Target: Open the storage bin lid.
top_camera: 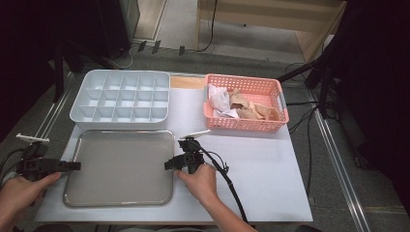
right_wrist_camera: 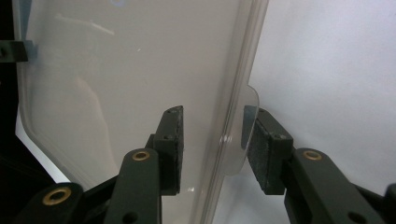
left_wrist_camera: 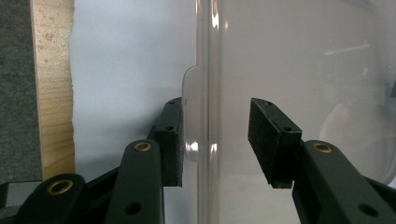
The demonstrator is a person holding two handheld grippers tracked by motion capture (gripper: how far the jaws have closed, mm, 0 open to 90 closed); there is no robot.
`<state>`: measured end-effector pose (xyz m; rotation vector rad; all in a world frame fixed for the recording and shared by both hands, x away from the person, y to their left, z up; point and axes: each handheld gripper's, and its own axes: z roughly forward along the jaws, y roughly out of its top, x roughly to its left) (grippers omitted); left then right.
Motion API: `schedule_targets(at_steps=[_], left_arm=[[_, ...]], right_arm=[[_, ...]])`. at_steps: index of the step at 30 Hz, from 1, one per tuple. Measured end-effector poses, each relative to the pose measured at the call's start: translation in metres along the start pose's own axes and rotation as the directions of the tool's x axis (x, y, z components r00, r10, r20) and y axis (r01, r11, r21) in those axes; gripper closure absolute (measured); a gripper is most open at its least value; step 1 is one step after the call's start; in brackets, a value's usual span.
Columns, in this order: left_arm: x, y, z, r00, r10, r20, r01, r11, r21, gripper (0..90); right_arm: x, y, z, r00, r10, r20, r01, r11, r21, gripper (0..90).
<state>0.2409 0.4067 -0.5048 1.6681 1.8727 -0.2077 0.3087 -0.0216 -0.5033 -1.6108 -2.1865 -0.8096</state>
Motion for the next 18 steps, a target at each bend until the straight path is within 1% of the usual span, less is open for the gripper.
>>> schedule_targets(at_steps=[2, 3, 4, 5, 6, 7, 8, 10, 11, 15, 18], left_arm=[[0.0003, 0.0016, -0.0006, 1.0, 0.001, -0.003, -0.001, 1.0, 0.001, 58.4], [0.0009, 0.0022, 0.0, 1.0, -0.008, -0.002, 0.008, 1.0, -0.006, 58.3], [0.0009, 0.0022, 0.0, 1.0, -0.008, -0.002, 0.008, 1.0, -0.006, 58.4], [0.0013, 0.0032, -0.0005, 1.0, -0.004, -0.004, 0.004, 1.0, -0.004, 58.3], [0.0012, 0.0034, -0.0005, 1.0, -0.005, -0.004, 0.005, 1.0, -0.003, 58.2], [0.001, 0.0036, -0.0006, 1.0, -0.001, -0.007, 0.001, 1.0, -0.001, 58.1], [0.0006, 0.0038, -0.0009, 0.9999, 0.003, -0.01, -0.003, 1.0, 0.003, 58.0], [-0.0005, 0.0037, -0.0006, 0.9999, 0.004, -0.016, -0.004, 1.0, -0.001, 57.4], [-0.0023, 0.0034, -0.0007, 0.9996, 0.011, -0.028, -0.011, 0.9999, 0.001, 56.9], [-0.0027, 0.0034, -0.0008, 0.9996, 0.009, -0.028, -0.009, 1.0, 0.0, 56.4], [-0.0042, 0.0034, -0.0017, 0.9994, 0.018, -0.03, -0.018, 0.9998, -0.002, 56.2]], right_arm=[[-0.0006, 0.0005, 0.002, 1.0, 0.009, -0.004, -0.009, 1.0, 0.002, 59.9], [-0.0011, 0.0009, 0.0029, 1.0, 0.004, -0.003, -0.004, 1.0, 0.0, 59.9], [-0.0008, 0.0013, 0.0031, 0.9999, 0.01, -0.004, -0.01, 1.0, 0.0, 59.9], [-0.0014, 0.0018, 0.0037, 1.0, -0.004, -0.007, 0.004, 1.0, -0.01, 59.7], [-0.0006, 0.0022, 0.0041, 1.0, 0.004, -0.003, -0.004, 1.0, -0.006, 59.6], [-0.0014, 0.0028, 0.0044, 1.0, -0.006, -0.006, 0.006, 1.0, -0.006, 59.6], [-0.0008, 0.003, 0.0041, 1.0, 0.003, -0.006, -0.003, 1.0, 0.0, 59.5], [-0.0005, 0.0031, 0.0039, 1.0, 0.002, -0.003, -0.002, 1.0, 0.003, 59.3], [-0.0003, 0.003, 0.004, 1.0, -0.006, -0.002, 0.006, 1.0, 0.001, 58.8], [0.0001, 0.003, 0.004, 0.9999, -0.013, -0.004, 0.013, 1.0, 0.004, 58.1], [0.0017, 0.003, 0.0037, 0.9996, -0.029, 0.009, 0.029, 1.0, 0.012, 57.0]])
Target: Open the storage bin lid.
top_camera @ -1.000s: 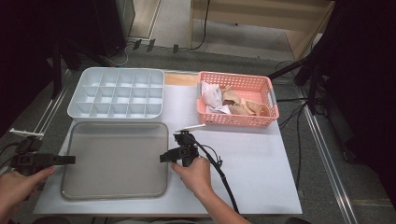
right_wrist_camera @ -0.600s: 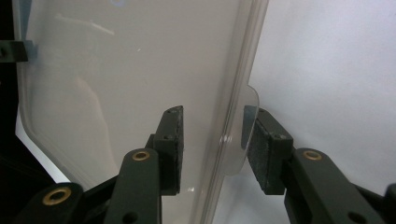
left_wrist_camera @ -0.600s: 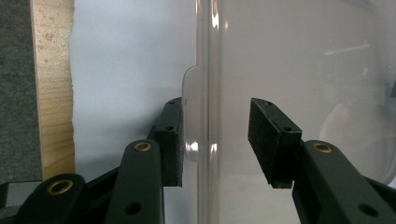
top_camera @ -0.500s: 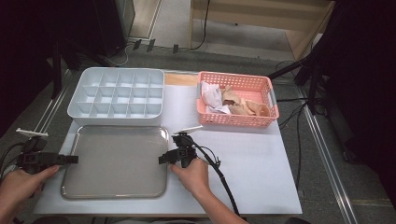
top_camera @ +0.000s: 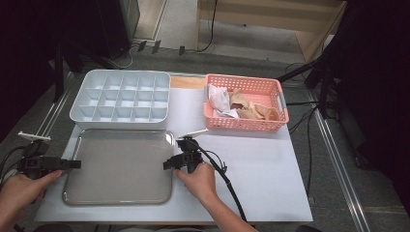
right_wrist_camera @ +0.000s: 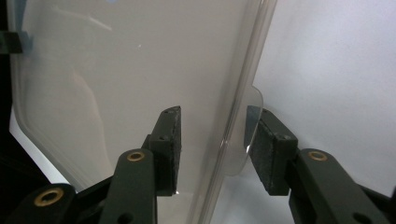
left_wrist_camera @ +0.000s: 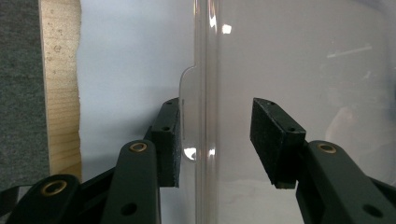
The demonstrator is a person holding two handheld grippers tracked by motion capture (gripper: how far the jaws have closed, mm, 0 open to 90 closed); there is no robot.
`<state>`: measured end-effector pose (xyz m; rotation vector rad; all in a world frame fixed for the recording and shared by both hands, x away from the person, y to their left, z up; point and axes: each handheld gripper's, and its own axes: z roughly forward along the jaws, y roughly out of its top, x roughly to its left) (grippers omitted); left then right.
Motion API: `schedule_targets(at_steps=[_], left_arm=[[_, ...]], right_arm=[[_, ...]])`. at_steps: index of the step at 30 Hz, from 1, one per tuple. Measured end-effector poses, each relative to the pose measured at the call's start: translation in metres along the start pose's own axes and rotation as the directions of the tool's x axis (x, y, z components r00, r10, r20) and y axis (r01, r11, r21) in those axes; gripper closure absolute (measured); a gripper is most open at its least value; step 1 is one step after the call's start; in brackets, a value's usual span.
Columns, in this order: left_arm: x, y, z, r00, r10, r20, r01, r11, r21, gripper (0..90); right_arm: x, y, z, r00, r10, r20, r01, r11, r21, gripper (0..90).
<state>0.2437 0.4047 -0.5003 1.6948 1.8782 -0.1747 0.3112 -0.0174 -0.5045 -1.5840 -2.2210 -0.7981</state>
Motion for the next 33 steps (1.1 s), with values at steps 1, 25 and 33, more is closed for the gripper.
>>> schedule_targets(at_steps=[1, 25, 33], left_arm=[[-0.001, 0.0, -0.001, 1.0, 0.004, -0.001, -0.004, 1.0, 0.003, 56.2], [-0.002, 0.001, 0.003, 0.9996, 0.026, -0.014, -0.026, 0.9995, 0.019, 53.7], [-0.001, 0.0, 0.003, 0.9994, 0.03, -0.015, -0.03, 0.9994, 0.017, 54.4]], right_arm=[[0.0, 0.0, 0.0, 0.9999, -0.013, 0.003, 0.013, 1.0, 0.001, 56.9], [-0.004, 0.001, -0.004, 0.9998, -0.007, -0.019, 0.008, 0.999, 0.047, 53.2], [-0.01, 0.001, -0.009, 1.0, -0.001, -0.003, 0.001, 0.999, 0.052, 53.6]])
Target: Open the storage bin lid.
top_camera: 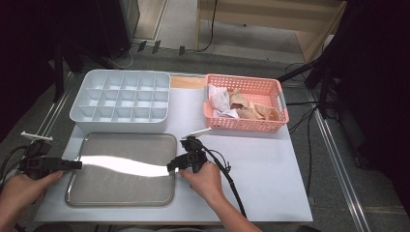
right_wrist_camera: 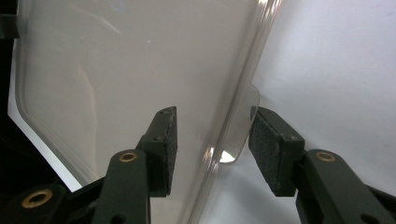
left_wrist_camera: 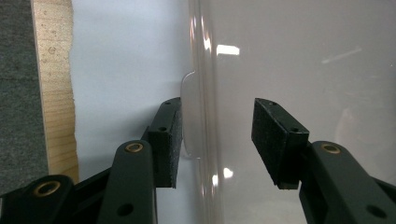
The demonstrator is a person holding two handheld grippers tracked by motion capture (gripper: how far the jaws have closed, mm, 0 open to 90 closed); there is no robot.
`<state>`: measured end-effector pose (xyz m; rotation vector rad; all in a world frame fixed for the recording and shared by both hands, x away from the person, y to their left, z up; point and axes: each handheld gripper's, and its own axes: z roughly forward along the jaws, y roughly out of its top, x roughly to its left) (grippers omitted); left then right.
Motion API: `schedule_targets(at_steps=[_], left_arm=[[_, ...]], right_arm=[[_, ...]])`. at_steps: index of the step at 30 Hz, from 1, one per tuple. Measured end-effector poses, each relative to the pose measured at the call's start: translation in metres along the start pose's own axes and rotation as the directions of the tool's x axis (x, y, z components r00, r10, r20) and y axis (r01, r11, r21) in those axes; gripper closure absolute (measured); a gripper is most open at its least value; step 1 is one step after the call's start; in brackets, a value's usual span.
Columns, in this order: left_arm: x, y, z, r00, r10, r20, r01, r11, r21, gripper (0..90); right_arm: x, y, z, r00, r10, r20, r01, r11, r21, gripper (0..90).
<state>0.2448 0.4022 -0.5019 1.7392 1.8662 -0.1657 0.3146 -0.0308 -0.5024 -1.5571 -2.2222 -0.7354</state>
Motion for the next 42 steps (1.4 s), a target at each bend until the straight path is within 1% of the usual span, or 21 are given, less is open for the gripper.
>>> schedule_targets(at_steps=[3, 6, 10, 12, 16, 17, 18, 19, 23, 25, 26, 27, 28, 29, 30, 32, 33, 34, 35, 36, 42], left_arm=[[0.0, 0.0, 0.0, 1.0, 0.008, -0.004, -0.008, 1.0, 0.002, 54.6], [-0.001, 0.0, -0.001, 0.9999, -0.003, -0.012, 0.003, 1.0, -0.002, 53.6], [0.001, 0.0, -0.004, 0.9996, -0.003, -0.027, 0.002, 0.9999, -0.011, 51.8], [0.003, 0.0, -0.004, 0.9996, -0.001, -0.028, 0.001, 1.0, -0.002, 53.4], [0.003, -0.001, -0.004, 0.9991, 0.012, -0.041, -0.012, 0.9999, -0.007, 56.7], [0.002, -0.002, -0.004, 0.9985, 0.019, -0.051, -0.019, 0.9998, -0.007, 58.1], [0.002, -0.002, -0.004, 0.9985, 0.02, -0.051, -0.021, 0.9997, -0.009, 58.1], [0.003, -0.002, -0.004, 0.9987, 0.018, -0.047, -0.019, 0.9998, -0.005, 58.1], [0.002, 0.0, -0.004, 0.9993, 0.004, -0.036, -0.005, 1.0, -0.008, 54.4], [0.001, 0.0, -0.006, 0.9993, 0.01, -0.037, -0.01, 0.9998, -0.015, 53.3], [0.001, 0.0, -0.011, 0.9998, 0.012, -0.014, -0.012, 0.9997, -0.023, 53.8], [0.001, 0.0, -0.011, 0.9998, 0.012, -0.014, -0.012, 0.9997, -0.023, 54.2], [0.0, 0.001, -0.016, 0.9999, 0.007, 0.016, -0.006, 0.9988, -0.05, 54.1], [0.0, 0.001, -0.016, 0.9999, 0.007, 0.016, -0.006, 0.9988, -0.05, 54.0], [-0.006, 0.002, -0.02, 0.9994, 0.033, 0.013, -0.032, 0.9976, -0.062, 54.0], [-0.013, 0.004, -0.022, 0.9981, 0.059, 0.018, -0.058, 0.9965, -0.061, 53.9], [-0.013, 0.004, -0.022, 0.9981, 0.059, 0.018, -0.058, 0.9965, -0.061, 53.8], [-0.021, 0.006, -0.022, 0.9973, 0.069, 0.025, -0.067, 0.9953, -0.07, 53.7], [-0.021, 0.006, -0.022, 0.9973, 0.069, 0.025, -0.067, 0.9953, -0.07, 53.5], [-0.028, 0.007, -0.022, 0.9963, 0.081, 0.028, -0.079, 0.9935, -0.082, 53.2], [-0.048, 0.012, -0.02, 0.9921, 0.111, 0.057, -0.106, 0.9898, -0.096, 50.8]], right_arm=[[-0.001, -0.001, -0.001, 1.0, 0.003, 0.0, -0.003, 1.0, -0.004, 53.6], [0.003, -0.001, 0.001, 0.9996, -0.018, 0.02, 0.018, 1.0, -0.003, 53.2], [0.006, 0.001, 0.004, 1.0, -0.004, 0.0, 0.004, 1.0, 0.017, 53.2], [0.006, 0.002, 0.005, 0.9999, -0.017, -0.003, 0.017, 1.0, 0.019, 53.9], [0.004, 0.003, 0.003, 1.0, -0.009, -0.002, 0.009, 1.0, 0.028, 54.7], [0.004, 0.002, 0.0, 0.9996, -0.022, 0.019, 0.022, 1.0, 0.015, 55.4], [0.003, 0.003, -0.003, 0.9996, -0.024, 0.013, 0.024, 1.0, 0.007, 55.4], [0.003, 0.004, -0.005, 1.0, -0.008, 0.002, 0.008, 1.0, 0.004, 55.6], [0.003, 0.004, -0.007, 0.9997, -0.023, 0.006, 0.023, 1.0, 0.004, 58.9], [0.003, 0.002, -0.004, 0.9987, -0.049, 0.013, 0.048, 0.999, 0.025, 65.0], [0.003, 0.002, -0.004, 0.9986, -0.051, 0.014, 0.05, 0.998, 0.028, 66.8], [0.002, 0.001, -0.004, 0.9984, -0.054, 0.012, 0.054, 0.998, 0.029, 68.5], [0.001, 0.0, -0.004, 0.9985, -0.054, 0.006, 0.054, 0.998, 0.029, 70.4], [0.001, 0.0, -0.004, 0.9985, -0.054, 0.006, 0.054, 0.998, 0.029, 70.4], [-0.002, -0.001, -0.005, 0.9978, -0.066, 0.007, 0.066, 0.998, 0.022, 75.6], [-0.004, -0.001, -0.008, 0.9979, -0.065, 0.001, 0.065, 0.998, 0.014, 80.9], [-0.004, -0.001, -0.008, 0.9979, -0.065, 0.001, 0.065, 0.998, 0.014, 80.9], [-0.007, -0.002, -0.011, 0.9972, -0.074, 0.0, 0.074, 0.997, 0.002, 86.7], [-0.007, -0.002, -0.011, 0.9972, -0.074, 0.0, 0.074, 0.997, 0.002, 86.7], [-0.009, -0.003, -0.013, 0.9966, -0.081, 0.01, 0.081, 0.997, -0.006, 90.0], [-0.014, -0.007, -0.007, 0.9967, -0.078, 0.022, 0.078, 0.997, 0.006, 90.0]])
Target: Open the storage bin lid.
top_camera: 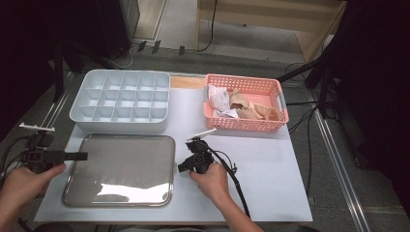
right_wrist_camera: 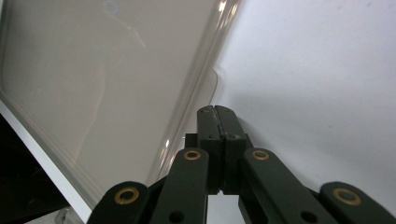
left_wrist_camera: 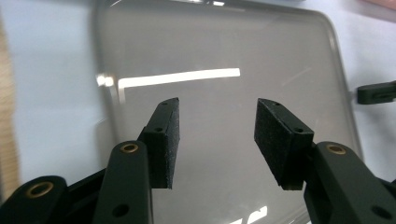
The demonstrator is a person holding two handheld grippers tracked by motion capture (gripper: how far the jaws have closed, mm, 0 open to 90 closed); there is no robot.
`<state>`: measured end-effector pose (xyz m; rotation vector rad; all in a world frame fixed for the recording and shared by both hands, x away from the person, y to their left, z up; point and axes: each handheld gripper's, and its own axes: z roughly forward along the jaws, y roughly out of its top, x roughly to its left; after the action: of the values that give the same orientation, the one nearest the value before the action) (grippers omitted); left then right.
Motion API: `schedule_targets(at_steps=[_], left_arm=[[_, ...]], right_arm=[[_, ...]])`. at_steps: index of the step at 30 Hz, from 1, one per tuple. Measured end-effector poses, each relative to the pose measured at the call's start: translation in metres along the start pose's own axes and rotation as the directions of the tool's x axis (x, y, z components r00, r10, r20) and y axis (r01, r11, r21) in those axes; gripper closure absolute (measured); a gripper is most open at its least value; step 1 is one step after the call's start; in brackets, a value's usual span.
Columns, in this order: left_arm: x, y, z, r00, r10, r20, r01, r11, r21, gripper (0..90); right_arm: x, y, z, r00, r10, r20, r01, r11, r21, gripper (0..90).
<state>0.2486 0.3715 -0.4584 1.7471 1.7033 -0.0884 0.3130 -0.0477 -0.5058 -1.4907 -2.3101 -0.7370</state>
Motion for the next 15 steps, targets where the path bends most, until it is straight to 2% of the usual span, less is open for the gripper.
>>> schedule_targets(at_steps=[3, 8, 15], left_arm=[[-0.007, 0.002, 0.002, 0.9999, 0.013, 0.008, -0.012, 0.9999, -0.005, 50.3], [-0.013, 0.003, 0.003, 0.9994, 0.031, 0.015, -0.031, 0.9994, -0.013, 49.5], [-0.024, 0.005, 0.012, 0.9982, 0.053, 0.029, -0.052, 0.9985, -0.018, 49.5]], right_arm=[[0.003, -0.002, 0.005, 1.0, 0.0, -0.004, 0.0, 1.0, 0.004, 90.0], [0.004, -0.002, 0.005, 0.9999, -0.011, -0.007, 0.01, 1.0, -0.022, 90.0], [0.003, -0.01, 0.008, 0.9993, -0.037, 0.006, 0.037, 0.995, -0.096, 90.0]])
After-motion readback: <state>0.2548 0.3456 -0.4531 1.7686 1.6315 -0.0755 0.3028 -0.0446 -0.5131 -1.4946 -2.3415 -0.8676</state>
